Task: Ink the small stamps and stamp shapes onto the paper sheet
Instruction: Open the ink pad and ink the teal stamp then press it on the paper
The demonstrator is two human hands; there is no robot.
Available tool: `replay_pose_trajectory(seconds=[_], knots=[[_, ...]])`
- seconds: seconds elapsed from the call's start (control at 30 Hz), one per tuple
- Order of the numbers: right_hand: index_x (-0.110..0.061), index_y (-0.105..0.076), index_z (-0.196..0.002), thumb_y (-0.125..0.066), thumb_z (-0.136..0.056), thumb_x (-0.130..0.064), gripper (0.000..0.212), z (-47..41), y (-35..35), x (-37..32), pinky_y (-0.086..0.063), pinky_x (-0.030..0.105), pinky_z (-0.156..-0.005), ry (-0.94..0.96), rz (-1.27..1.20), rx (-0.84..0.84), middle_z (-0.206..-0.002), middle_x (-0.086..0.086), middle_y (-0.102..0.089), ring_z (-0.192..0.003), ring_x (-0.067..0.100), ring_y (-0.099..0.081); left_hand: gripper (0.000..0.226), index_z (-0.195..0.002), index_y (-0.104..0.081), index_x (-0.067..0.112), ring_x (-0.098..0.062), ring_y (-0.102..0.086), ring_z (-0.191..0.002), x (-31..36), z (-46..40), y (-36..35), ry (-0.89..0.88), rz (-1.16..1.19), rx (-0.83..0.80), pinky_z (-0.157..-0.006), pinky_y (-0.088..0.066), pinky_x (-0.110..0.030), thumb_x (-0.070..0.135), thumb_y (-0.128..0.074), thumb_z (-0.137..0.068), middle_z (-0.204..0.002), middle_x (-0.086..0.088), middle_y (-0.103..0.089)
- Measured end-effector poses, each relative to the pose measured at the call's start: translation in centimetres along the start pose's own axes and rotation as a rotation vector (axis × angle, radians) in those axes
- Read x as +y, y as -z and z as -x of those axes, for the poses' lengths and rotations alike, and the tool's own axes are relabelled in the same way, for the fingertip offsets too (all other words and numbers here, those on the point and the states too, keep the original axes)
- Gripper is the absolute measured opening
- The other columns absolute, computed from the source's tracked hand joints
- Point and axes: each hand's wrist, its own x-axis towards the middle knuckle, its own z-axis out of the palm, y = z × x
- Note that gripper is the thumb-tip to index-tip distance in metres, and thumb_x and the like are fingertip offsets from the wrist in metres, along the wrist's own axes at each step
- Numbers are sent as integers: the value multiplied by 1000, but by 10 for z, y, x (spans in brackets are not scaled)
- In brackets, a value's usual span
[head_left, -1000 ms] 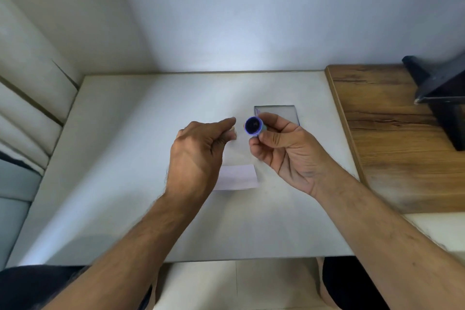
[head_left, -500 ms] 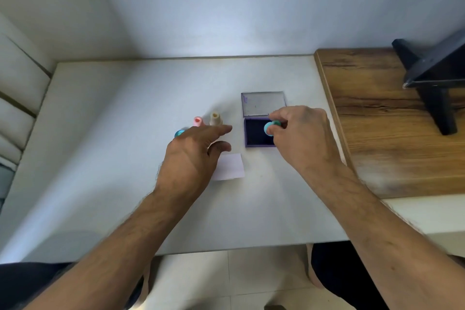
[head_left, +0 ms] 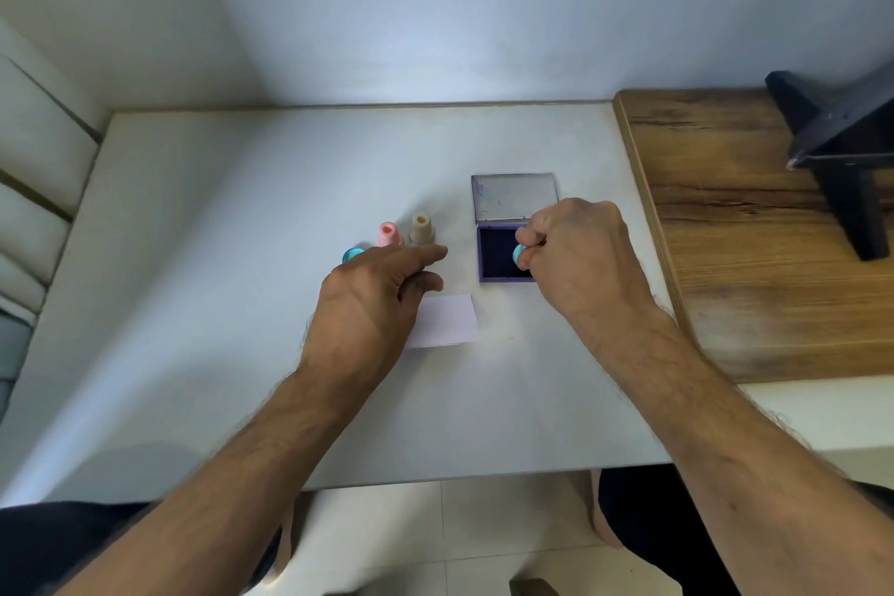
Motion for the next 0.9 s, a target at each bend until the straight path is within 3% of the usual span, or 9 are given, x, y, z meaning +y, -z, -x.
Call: replay_pose_trajectory(seconds=[0.13,0.23,0.3,0.43,0.6,0.8,0.9], knots=[[-1,-73,-97,-71,-84,-8,15,8,0,3,-57,23,-68,40,-11,93,-102,16,-72,-86,26,-67,28,-112,-73,25,-10,-67,-91,1,1,2,18,33,-7,-86,-48,-20,8,-64,-92,-94,10,-75],[-5,-71,-110,-72,-84,-8,26,-3,2,-1,-54,29,-88,-37,18,-7,-115,14,-68,-102,26,-65,29,-113,-73,25,-11,-67,-92,-1,-1,1,14,37,1,-89,-51,-25,8,-63,-92,-94,10,-76],[-12,-70,-115,-73,-84,-11,31,-5,3,-4,-51,31,-93,-56,46,-35,-119,9,-67,-106,25,-63,29,-113,-73,24,-13,-67,-92,-4,-1,0,11,34,3,-89,-51,-27,7,-63,-91,-94,9,-76],[-15,-74,-106,-76,-82,-19,24,4,0,2,-50,22,-80,62,22,134,-106,6,-72,-91,19,-66,29,-114,-73,23,-17,-68,-91,-9,-2,1,-38,-19,16,-89,-51,-26,6,-64,-92,-95,5,-76],[-14,-71,-112,-74,-83,-13,29,0,1,0,-51,27,-87,38,76,45,-114,8,-69,-99,23,-65,30,-116,-72,25,-5,-66,-97,-10,-7,5,17,3,49,-95,-41,-11,8,-60,-94,-99,5,-75],[-11,-75,-102,-79,-78,-14,25,18,-3,11,-52,21,-81,162,-90,229,-99,9,-74,-83,16,-66,31,-113,-72,28,-10,-68,-96,-4,-6,24,23,-20,61,-91,-53,-25,9,-59,-92,-102,11,-75],[-13,-75,-103,-78,-78,-14,25,37,-5,9,-46,7,-71,209,-234,287,-95,5,-75,-79,8,-66,34,-110,-72,32,-9,-67,-95,1,3,41,69,-20,53,-84,-55,-26,9,-55,-92,-101,17,-73]])
